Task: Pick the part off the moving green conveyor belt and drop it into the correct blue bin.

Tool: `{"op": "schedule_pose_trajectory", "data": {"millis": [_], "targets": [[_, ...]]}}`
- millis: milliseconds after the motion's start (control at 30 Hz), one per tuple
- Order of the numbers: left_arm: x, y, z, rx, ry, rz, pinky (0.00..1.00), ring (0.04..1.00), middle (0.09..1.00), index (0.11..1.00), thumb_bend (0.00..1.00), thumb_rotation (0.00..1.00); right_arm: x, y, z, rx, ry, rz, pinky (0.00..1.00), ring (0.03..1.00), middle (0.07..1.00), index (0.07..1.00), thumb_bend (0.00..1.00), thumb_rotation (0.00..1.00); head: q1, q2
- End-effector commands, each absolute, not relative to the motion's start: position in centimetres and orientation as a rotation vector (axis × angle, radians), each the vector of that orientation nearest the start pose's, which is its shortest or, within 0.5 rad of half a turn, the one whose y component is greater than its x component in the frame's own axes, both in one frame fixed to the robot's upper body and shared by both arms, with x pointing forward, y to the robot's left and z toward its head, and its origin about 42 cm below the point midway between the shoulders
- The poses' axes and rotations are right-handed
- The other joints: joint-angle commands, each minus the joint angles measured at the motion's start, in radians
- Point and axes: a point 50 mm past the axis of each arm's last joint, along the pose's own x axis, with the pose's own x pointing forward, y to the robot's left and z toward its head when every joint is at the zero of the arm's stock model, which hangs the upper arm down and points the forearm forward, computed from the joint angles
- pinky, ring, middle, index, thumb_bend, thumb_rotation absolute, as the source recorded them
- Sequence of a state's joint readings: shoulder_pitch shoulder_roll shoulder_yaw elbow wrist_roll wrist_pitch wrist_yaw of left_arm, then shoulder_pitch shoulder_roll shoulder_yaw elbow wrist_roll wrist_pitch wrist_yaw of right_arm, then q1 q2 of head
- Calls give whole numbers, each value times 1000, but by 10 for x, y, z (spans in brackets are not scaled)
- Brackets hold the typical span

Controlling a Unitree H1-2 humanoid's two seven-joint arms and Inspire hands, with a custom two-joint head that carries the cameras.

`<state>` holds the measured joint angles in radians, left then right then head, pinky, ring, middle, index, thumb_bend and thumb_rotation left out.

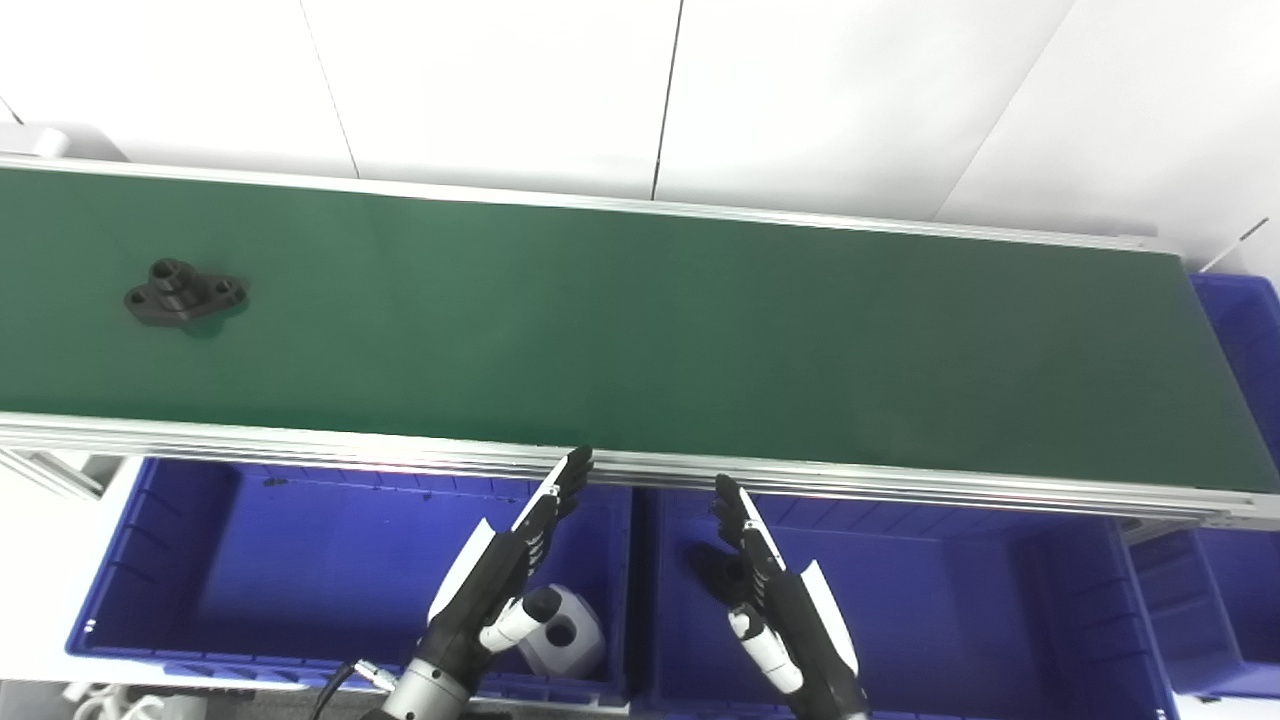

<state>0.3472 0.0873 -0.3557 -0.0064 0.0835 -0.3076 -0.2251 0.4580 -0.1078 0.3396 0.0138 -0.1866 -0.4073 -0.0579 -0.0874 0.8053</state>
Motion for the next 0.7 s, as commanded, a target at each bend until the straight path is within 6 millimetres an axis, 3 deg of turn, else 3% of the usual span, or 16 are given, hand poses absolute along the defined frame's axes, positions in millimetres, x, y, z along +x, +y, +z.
{"op": "schedule_pose_trajectory", "data": {"millis": [0,667], "targets": [[141,143,50,37,-16,-524,1000,1000,1000,1000,940,950,104,-171,38,-141,-40,253,953,971,993,1000,880,1000,1,2],[140,143,48,36,-6,-528,1000,1000,1000,1000,949,941,104,-170,37,-147,-37,261,949,967,988,1000,871,1000,0,-7]]}}
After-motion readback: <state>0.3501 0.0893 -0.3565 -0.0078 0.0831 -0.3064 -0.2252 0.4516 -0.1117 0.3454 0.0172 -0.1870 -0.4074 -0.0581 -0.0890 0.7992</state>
